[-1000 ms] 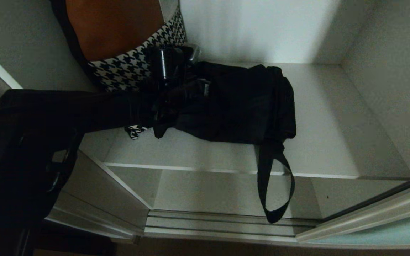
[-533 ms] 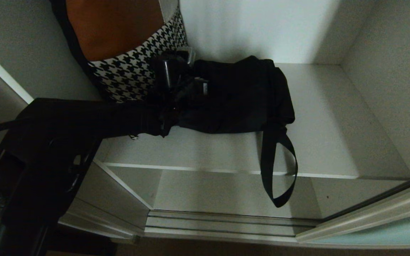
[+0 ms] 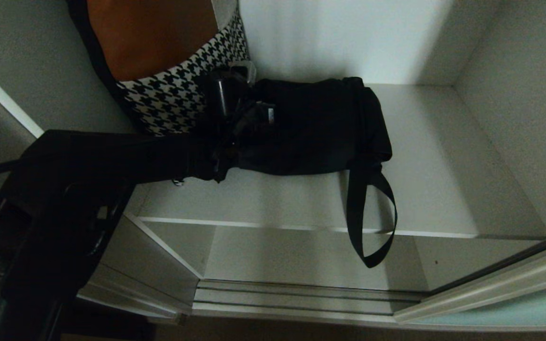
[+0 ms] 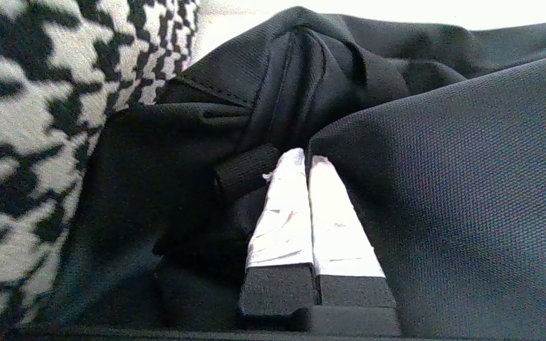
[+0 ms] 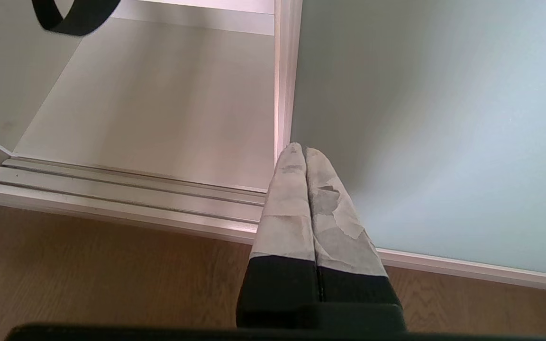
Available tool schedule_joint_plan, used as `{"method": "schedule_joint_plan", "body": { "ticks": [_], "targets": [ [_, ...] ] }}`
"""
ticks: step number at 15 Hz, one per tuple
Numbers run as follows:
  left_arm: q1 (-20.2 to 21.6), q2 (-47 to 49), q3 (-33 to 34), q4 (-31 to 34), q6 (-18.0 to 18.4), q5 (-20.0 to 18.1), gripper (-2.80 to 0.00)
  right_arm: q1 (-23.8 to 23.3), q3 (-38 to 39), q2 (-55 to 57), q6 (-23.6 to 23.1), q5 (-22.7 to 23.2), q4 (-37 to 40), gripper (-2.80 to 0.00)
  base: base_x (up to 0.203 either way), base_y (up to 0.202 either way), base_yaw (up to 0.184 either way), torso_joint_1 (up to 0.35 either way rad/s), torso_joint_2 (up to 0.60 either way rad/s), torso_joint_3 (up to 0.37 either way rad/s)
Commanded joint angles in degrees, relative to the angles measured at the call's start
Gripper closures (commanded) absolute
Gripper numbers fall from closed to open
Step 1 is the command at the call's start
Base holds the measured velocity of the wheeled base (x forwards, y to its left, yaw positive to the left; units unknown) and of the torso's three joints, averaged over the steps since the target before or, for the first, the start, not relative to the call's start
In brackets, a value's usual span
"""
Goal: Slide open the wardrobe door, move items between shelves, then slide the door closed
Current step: Place the bag on the higher shelf
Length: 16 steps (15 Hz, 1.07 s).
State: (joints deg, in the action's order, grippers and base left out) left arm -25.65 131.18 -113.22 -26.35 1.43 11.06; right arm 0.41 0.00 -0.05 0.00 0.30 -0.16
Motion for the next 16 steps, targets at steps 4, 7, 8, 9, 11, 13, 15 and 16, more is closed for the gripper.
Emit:
{"method": "schedule_joint_plan", "body": {
  "ticks": [4, 7, 8, 9, 11, 13, 15, 16],
  "targets": [
    [-1.7, -4.6, 0.1, 3.9, 0.1, -2.0, -2.8, 0.0, 0.0, 0.0, 0.0, 0.0, 0.0, 0.0, 0.0, 0.0, 0.0, 0.0, 0.0, 0.0],
    [-2.7, -4.7, 0.1, 3.7, -1.0, -4.0, -2.8, 0.0, 0.0, 0.0, 0.0, 0.0, 0.0, 0.0, 0.0, 0.0, 0.0, 0.0, 0.0, 0.0],
    [-2.8, -5.2, 0.1, 3.4, -1.1, -4.8, -2.8, 0.0, 0.0, 0.0, 0.0, 0.0, 0.0, 0.0, 0.0, 0.0, 0.0, 0.0, 0.0, 0.0],
    [-2.8, -6.5, 0.1, 3.4, -1.1, -5.3, -2.8, 0.0, 0.0, 0.0, 0.0, 0.0, 0.0, 0.0, 0.0, 0.0, 0.0, 0.0, 0.0, 0.0],
    [-2.8, -9.0, 0.1, 3.7, -1.2, -6.7, -2.8, 0.0, 0.0, 0.0, 0.0, 0.0, 0.0, 0.0, 0.0, 0.0, 0.0, 0.0, 0.0, 0.0],
    [-3.3, -12.3, 0.2, 4.9, -1.1, -7.0, -2.8, 0.0, 0.0, 0.0, 0.0, 0.0, 0.0, 0.0, 0.0, 0.0, 0.0, 0.0, 0.0, 0.0],
    [-4.7, -17.2, 0.7, 10.0, -0.9, -6.6, -2.8, 0.0, 0.0, 0.0, 0.0, 0.0, 0.0, 0.0, 0.0, 0.0, 0.0, 0.0, 0.0, 0.0],
    [-5.3, -20.0, 1.3, 13.8, -0.9, -6.5, -2.8, 0.0, 0.0, 0.0, 0.0, 0.0, 0.0, 0.0, 0.0, 0.0, 0.0, 0.0, 0.0, 0.0]
  ]
}}
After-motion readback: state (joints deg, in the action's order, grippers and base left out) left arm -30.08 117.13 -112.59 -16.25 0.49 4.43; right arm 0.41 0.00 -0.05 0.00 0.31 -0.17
